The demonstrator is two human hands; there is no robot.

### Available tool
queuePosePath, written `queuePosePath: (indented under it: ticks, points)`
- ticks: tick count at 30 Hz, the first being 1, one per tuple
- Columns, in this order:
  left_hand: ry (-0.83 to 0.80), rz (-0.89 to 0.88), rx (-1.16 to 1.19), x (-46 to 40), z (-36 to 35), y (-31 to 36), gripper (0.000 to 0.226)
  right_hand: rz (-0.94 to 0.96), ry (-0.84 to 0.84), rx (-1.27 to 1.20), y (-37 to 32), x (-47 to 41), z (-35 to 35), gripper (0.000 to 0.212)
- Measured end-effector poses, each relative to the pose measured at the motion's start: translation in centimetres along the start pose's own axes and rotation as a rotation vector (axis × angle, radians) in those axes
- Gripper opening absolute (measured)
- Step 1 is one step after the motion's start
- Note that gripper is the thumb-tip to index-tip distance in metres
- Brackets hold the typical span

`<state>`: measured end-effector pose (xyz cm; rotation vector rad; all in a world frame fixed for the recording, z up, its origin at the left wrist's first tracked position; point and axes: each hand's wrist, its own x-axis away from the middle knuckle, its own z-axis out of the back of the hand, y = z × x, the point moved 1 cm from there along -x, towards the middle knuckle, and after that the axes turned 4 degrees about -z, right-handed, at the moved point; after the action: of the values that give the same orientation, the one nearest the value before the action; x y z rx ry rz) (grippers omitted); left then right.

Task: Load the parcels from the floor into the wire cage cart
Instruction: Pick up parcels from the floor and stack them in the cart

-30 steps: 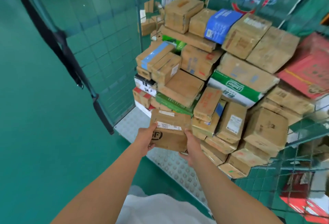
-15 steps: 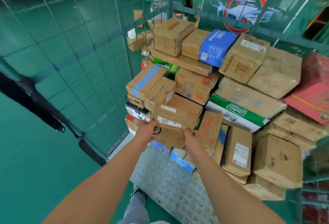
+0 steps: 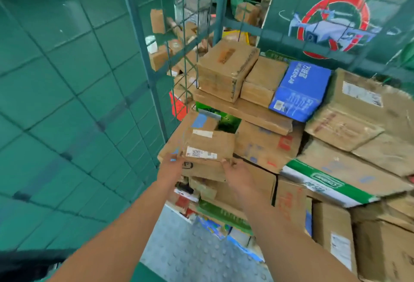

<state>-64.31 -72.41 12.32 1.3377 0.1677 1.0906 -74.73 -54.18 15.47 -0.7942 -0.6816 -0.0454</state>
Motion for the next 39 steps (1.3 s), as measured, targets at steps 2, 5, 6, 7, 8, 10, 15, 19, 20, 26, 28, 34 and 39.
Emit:
queuePosePath:
  ticks: [2, 5, 6, 7, 8, 10, 15, 19, 20, 26, 28, 34, 39]
  points:
    - [-0.014, 0.008, -0.015, -2.7, 0.0, 1.0, 0.029, -0.023, 0.037, -0.018, -1.4, -2.4, -1.0, 0.043]
    - [-0.049, 0.051, 0.021, -6.0, -0.4, 2.4, 0.028, -0.064, 0.049, -0.012, -2.7, -5.3, -1.9, 0.037]
    - [-0.058, 0.06, 0.036, -7.3, -0.7, 2.8, 0.031, -0.07, 0.05, -0.025, -3.4, -5.9, -2.0, 0.034]
    - [-0.069, 0.072, 0.051, -8.5, -1.1, 3.3, 0.035, -0.087, 0.045, -0.058, -3.7, -6.8, -2.3, 0.031]
    - [-0.078, 0.082, 0.074, -9.4, -1.4, 3.7, 0.04, -0.104, 0.037, -0.108, -4.0, -7.5, -2.5, 0.03]
    - [-0.11, 0.091, 0.103, -10.6, -2.2, 5.0, 0.048, -0.176, 0.024, -0.207, -4.5, -9.0, -2.7, 0.033]
    - [-0.202, 0.1, 0.05, -12.3, -4.0, 7.1, 0.074, -0.314, -0.036, -0.523, -5.9, -9.1, -2.4, 0.035]
    - [-0.257, 0.038, 0.127, -11.3, -4.9, 7.5, 0.07, -0.319, -0.077, -0.644, -6.2, -8.0, -2.2, 0.057]
    - [-0.257, 0.018, 0.131, -11.1, -5.0, 7.1, 0.072, -0.304, -0.078, -0.645, -6.4, -7.4, -2.2, 0.059]
    - [-0.24, 0.072, 0.24, -8.0, -5.1, 4.3, 0.071, -0.232, -0.113, -0.602, -5.4, -4.4, -2.4, 0.07]
    - [-0.219, 0.091, 0.252, -5.9, -4.5, 3.4, 0.067, -0.22, -0.151, -0.557, -4.4, -3.0, -2.5, 0.068]
    - [-0.134, 0.061, 0.355, 2.6, -2.0, -2.1, 0.067, -0.203, -0.261, -0.452, -0.1, 2.1, -3.4, 0.057]
    - [0.008, 0.114, 0.507, 12.1, -0.5, -6.4, 0.032, -0.201, -0.371, -0.425, 4.1, 9.0, -3.1, 0.033]
